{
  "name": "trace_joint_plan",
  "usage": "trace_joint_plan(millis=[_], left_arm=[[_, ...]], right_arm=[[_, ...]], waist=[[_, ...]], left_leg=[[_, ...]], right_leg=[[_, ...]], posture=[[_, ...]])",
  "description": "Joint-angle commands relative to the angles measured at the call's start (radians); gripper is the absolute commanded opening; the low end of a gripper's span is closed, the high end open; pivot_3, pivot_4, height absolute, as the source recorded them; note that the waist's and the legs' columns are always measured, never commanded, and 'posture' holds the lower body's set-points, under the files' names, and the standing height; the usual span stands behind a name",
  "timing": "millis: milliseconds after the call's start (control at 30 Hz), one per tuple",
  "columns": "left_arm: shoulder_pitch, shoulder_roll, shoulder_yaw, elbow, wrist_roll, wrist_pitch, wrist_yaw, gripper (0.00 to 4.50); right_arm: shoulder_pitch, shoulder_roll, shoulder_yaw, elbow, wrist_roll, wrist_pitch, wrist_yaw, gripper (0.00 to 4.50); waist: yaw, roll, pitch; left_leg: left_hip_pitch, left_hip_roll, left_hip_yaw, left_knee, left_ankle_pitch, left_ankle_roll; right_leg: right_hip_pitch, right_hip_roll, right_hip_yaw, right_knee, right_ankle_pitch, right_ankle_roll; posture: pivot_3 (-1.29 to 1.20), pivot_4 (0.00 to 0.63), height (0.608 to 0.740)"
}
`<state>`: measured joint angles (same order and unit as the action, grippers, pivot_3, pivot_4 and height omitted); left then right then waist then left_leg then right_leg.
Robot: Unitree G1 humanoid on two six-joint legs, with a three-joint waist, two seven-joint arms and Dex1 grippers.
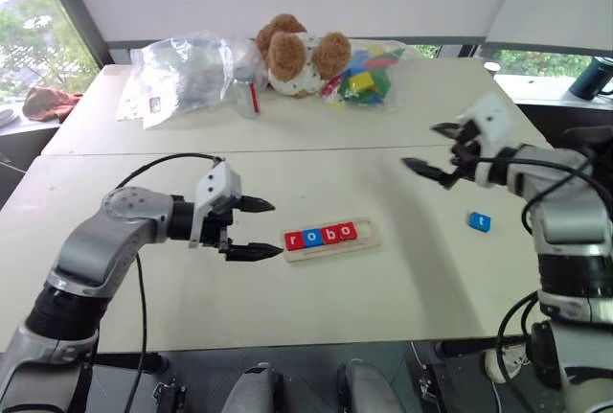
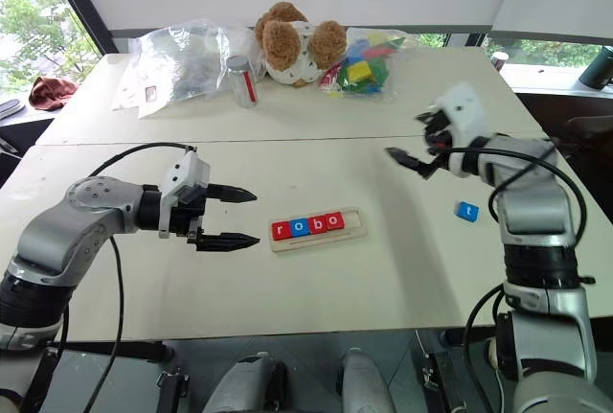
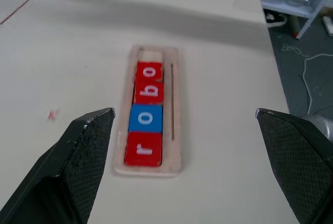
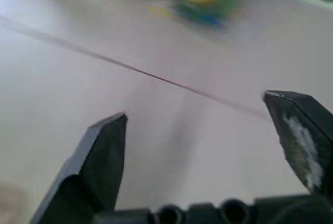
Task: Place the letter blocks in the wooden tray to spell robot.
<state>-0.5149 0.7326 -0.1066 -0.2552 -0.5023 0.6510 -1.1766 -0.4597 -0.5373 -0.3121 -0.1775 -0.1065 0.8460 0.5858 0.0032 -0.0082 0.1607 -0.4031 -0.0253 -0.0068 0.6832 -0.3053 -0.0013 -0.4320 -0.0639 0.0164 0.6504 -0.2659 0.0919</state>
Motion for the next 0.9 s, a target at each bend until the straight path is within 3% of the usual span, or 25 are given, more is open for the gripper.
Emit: trace_joint_plan(millis=[33,200,300,667,900], left_arm=[[-0.046,-0.036,-0.015,0.027,-0.002,-0.010,0.011,4.50],[-0.055,-0.068,-0.050,0.091,0.034,-0.044,0.008,4.50],[-0.045,-0.066,-0.052,0.115,0.046,-0.059,0.004,4.50],[-0.015,-0.054,-0.035,0.109,0.058,-0.064,0.029,4.50],[0.002,-0.036,-0.025,0.103,0.054,-0.064,0.034,4.50]], right_arm=[[0.089,0.094,-0.050,-0.146,-0.097,0.154,-0.231,4.44],[0.156,0.338,-0.131,-0.253,-0.074,0.202,-0.426,4.44],[0.169,0.410,-0.142,-0.271,-0.065,0.224,-0.484,4.44],[0.109,0.417,-0.166,-0.060,0.000,0.131,-0.594,4.44],[0.095,0.398,-0.138,-0.010,0.030,0.102,-0.621,1.18]], waist=[[0.000,0.001,0.000],[-0.022,0.001,0.000],[-0.020,0.001,0.000],[-0.021,0.001,0.000],[-0.017,0.001,0.000]], left_leg=[[-0.001,-0.001,0.001,0.000,0.000,0.000],[0.002,-0.001,0.004,0.001,0.000,0.001],[0.004,-0.001,0.003,0.000,-0.001,0.003],[0.012,-0.001,0.003,0.000,-0.002,0.005],[0.012,-0.001,0.003,0.000,-0.002,0.005]], right_leg=[[-0.001,0.000,0.001,0.001,0.000,0.000],[-0.002,0.002,0.004,0.005,0.000,0.000],[-0.002,0.003,0.004,0.008,0.000,0.000],[0.006,0.003,0.004,0.008,0.000,0.000],[0.006,0.003,0.004,0.008,0.000,0.000]], posture=[[0.00,0.150,0.740],[0.00,0.150,0.740],[0.00,0.150,0.740],[0.00,0.150,0.740],[0.00,0.150,0.740]])
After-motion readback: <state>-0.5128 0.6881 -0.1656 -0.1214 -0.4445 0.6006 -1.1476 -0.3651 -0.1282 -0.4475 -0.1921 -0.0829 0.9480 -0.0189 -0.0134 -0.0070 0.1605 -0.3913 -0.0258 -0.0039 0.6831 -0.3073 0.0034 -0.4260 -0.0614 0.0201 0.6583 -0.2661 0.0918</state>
